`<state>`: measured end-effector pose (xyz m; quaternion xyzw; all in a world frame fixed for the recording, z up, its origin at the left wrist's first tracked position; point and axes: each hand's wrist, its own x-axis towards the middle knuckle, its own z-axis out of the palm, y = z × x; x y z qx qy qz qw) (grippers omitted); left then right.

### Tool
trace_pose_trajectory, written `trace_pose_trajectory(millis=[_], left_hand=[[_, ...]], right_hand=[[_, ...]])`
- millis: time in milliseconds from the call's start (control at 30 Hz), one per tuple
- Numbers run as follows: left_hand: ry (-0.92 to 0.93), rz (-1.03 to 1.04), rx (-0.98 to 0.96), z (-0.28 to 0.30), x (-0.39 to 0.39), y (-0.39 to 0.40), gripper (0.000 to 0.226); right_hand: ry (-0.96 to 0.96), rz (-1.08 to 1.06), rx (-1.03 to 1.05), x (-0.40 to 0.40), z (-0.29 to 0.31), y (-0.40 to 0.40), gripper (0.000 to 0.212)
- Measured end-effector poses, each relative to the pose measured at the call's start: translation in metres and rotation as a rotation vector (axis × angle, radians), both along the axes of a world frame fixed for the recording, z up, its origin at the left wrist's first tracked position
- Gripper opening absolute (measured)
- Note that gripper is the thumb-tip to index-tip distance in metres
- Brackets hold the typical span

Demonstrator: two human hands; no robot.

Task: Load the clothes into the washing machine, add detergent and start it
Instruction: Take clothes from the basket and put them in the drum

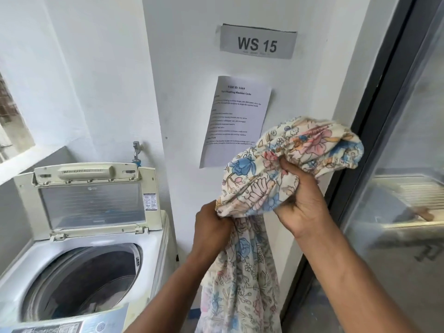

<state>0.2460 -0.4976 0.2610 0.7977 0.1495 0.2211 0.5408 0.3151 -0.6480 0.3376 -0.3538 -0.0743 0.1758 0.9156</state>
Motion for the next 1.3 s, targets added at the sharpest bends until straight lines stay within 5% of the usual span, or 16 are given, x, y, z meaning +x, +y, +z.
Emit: trace_pose_trajectory(millis=[133,233,400,500,633,767,867,967,1100,1300], left_hand=[[-0.150,0.017,-0.268,0.019,-0.003,0.001,0.030],[-0.252,-0.016,-0.327,0.035,-0.002,0.003,0.020],[-0.338,-0.053,-0.350,0.061,0.000,0.003,0.035],[-0.338,-0.082,-0.348,0.074,0.003,-0.002,0.034],[-0.341,-0.159,-0.200,0.088,0.008,-0.011,0.043],[-0.363,-0.270,0.070,0.097,0.018,-0.013,0.053],[-0.359,-0.377,0.099,0.091,0.020,-0.005,0.064],[-0.334,-0.368,0.208,0.064,0.009,0.009,0.103],[-0.186,-0.299,0.349,0.002,-0.005,0.010,0.148],[-0.087,0.009,0.295,-0.039,-0.004,-0.006,0.157]], right_hand=[[-0.038,-0.062,-0.578,-0.014,-0.033,-0.011,0.027],[-0.073,-0.090,-0.873,-0.028,-0.055,-0.012,0.036],[-0.190,-0.334,-0.784,-0.032,-0.074,-0.008,0.132],[-0.443,-0.180,-0.532,-0.032,-0.073,-0.008,0.110],[-0.710,-0.188,-0.838,-0.032,-0.075,0.005,0.087],[-0.530,-0.574,-0.863,-0.026,-0.086,0.019,0.039],[-0.353,-0.610,-0.755,-0.012,-0.076,0.020,0.044],[-0.248,-0.645,-0.622,0.003,-0.051,0.018,0.044],[-0.095,-0.588,-0.380,0.011,-0.013,0.014,0.033],[0.014,-0.308,-0.112,0.023,-0.004,0.011,0.041]])
